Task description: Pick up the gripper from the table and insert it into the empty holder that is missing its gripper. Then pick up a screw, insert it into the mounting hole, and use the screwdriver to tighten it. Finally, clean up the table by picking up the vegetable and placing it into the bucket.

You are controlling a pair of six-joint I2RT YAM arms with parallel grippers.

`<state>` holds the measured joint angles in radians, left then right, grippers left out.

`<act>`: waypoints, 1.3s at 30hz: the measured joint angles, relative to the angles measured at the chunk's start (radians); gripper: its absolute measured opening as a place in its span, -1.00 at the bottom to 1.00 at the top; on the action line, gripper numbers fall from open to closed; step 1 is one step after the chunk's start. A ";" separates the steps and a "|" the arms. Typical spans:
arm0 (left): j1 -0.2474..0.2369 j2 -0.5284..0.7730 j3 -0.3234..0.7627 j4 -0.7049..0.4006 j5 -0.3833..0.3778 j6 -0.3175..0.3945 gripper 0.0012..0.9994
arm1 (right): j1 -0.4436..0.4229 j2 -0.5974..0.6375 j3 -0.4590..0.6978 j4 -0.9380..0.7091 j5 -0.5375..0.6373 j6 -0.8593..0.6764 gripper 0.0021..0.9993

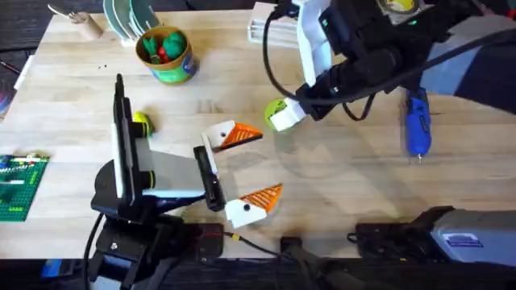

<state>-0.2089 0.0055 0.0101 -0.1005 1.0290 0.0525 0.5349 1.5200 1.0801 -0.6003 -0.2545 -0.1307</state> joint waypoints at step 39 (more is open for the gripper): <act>0.000 0.000 0.000 0.000 0.000 0.000 0.99 | 0.161 0.158 0.002 0.077 0.263 -0.019 -0.55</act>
<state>-0.2089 0.0054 0.0101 -0.1005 1.0290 0.0525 0.6956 1.6775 1.0824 -0.5230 0.0080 -0.1493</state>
